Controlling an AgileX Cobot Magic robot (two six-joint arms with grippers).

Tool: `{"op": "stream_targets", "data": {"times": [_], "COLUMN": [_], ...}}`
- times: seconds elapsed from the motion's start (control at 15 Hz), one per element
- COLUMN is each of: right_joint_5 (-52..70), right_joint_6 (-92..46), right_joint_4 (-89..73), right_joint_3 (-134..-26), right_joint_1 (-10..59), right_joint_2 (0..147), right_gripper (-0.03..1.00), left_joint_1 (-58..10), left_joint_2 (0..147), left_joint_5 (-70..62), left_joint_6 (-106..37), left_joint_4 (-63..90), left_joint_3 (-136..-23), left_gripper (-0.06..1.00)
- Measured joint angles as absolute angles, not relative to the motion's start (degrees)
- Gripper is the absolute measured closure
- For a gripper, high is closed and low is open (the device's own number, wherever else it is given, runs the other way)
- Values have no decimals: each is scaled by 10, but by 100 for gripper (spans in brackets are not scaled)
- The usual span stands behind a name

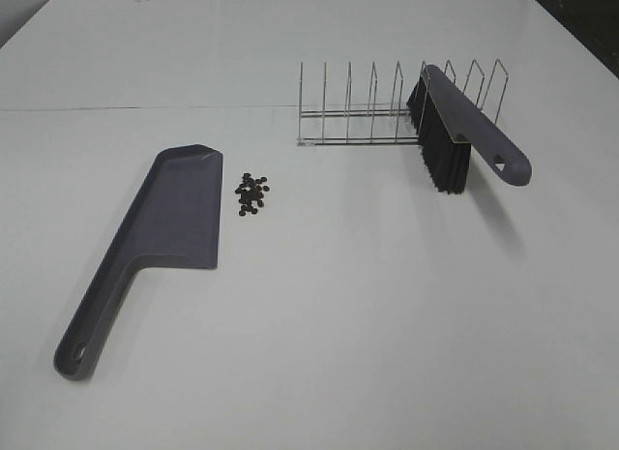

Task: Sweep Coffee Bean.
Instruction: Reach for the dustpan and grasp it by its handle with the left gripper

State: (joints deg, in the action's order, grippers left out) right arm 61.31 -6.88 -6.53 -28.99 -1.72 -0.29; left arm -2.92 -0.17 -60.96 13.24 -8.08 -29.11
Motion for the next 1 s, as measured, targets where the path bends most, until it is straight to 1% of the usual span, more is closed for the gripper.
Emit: {"op": "stream_targets", "data": {"times": [1.0], "right_joint_5": [613], "right_joint_6": [-69], "right_joint_4": [-65], "right_joint_3": [-290], "right_joint_1": [-17], "right_joint_2": [-3], "right_gripper": [18], "left_joint_1": [-29], "left_joint_2": [-2], "left_joint_5": [-610], "left_joint_6": [132], "left_joint_4": [-81], "left_joint_3": [-291], "left_gripper": [16]}}
